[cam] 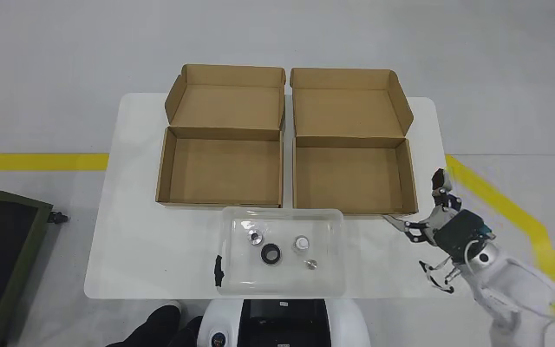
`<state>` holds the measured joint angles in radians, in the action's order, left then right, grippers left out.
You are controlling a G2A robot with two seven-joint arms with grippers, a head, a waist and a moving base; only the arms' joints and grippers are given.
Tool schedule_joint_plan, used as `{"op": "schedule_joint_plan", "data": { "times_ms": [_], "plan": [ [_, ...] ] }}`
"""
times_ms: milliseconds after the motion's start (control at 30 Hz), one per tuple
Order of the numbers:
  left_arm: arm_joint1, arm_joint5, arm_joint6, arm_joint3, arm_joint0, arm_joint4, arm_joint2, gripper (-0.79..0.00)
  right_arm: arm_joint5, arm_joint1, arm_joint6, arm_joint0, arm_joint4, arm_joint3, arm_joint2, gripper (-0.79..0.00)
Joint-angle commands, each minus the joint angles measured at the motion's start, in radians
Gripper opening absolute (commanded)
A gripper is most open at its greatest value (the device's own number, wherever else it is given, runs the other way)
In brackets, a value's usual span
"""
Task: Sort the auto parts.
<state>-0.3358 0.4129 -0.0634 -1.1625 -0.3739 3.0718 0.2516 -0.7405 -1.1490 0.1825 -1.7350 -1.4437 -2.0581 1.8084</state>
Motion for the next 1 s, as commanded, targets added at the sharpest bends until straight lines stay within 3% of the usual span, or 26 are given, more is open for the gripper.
{"op": "schedule_joint_plan", "data": {
  "times_ms": [0,600,967],
  "plan": [
    [0.000,0.000,0.000,0.000,0.000,0.000,0.000,0.000,-0.037,0.003,-0.034,0.016,0.002,-0.005,-0.025,0.000],
    [0.000,0.000,0.000,0.000,0.000,0.000,0.000,0.000,-0.272,0.019,-0.332,0.203,0.021,-0.070,-0.357,0.000],
    [0.000,0.000,0.000,0.000,0.000,0.000,0.000,0.000,-0.272,0.053,-0.436,0.267,-0.033,-0.030,-0.519,0.000]
  ]
}}
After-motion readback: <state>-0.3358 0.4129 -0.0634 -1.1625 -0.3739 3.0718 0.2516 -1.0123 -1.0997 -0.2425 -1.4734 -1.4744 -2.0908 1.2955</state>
